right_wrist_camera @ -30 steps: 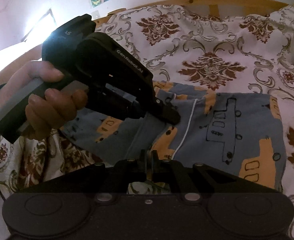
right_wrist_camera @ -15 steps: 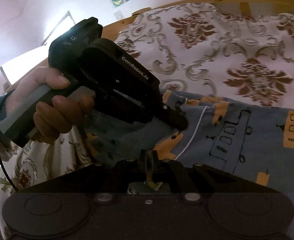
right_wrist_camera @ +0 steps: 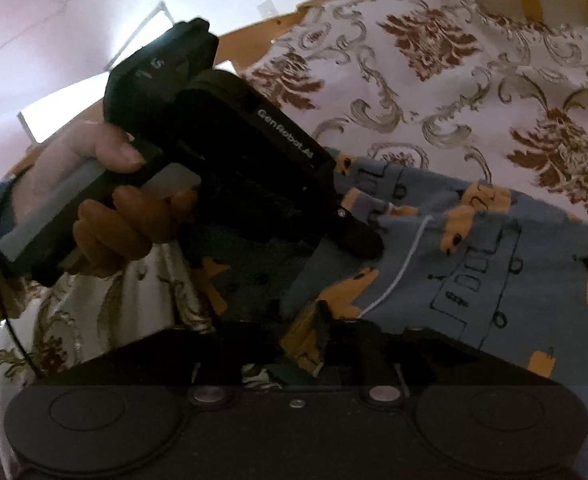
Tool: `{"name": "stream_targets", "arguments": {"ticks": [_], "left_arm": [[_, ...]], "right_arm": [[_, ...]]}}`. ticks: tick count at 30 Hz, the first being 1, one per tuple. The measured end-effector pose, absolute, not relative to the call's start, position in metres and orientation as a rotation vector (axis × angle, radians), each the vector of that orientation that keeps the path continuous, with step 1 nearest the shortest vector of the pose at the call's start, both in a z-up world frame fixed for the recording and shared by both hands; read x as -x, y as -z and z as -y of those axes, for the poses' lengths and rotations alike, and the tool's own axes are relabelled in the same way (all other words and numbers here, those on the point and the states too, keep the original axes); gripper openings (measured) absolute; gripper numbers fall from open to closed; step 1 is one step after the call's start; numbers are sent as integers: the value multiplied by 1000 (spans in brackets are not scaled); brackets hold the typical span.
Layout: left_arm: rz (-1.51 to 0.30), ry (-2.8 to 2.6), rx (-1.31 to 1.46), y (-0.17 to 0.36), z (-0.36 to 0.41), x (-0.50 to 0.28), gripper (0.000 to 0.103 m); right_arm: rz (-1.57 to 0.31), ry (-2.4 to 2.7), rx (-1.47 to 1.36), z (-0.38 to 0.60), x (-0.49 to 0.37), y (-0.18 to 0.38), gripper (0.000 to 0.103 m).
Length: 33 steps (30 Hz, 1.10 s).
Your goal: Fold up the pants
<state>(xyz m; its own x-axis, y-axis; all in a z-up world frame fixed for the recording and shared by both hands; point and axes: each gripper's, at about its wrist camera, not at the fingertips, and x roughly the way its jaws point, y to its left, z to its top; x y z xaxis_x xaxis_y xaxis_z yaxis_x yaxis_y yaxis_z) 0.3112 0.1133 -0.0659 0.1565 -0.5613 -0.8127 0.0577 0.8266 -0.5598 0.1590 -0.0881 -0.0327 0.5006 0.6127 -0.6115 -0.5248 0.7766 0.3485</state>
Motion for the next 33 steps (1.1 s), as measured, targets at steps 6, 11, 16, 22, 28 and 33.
{"name": "stream_targets", "arguments": {"ticks": [6, 11, 16, 22, 28, 33], "left_arm": [[-1193, 422, 408, 30, -131, -280, 61], [-1015, 386, 340, 8, -128, -227, 86], [-921, 419, 298, 11, -113, -181, 85], [-939, 446, 230, 26, -89, -170, 66], [-979, 455, 228, 40, -84, -174, 48], [-1020, 379, 247, 48, -87, -179, 19]], "right_arm": [[-639, -761, 159, 127, -163, 5, 86], [-539, -933, 445, 150, -204, 4, 98], [-648, -1129, 448, 141, -252, 12, 79], [-705, -1216, 561, 99, -270, 20, 40], [-729, -1228, 616, 84, -276, 29, 15], [-641, -1222, 562, 85, -276, 12, 10]]}}
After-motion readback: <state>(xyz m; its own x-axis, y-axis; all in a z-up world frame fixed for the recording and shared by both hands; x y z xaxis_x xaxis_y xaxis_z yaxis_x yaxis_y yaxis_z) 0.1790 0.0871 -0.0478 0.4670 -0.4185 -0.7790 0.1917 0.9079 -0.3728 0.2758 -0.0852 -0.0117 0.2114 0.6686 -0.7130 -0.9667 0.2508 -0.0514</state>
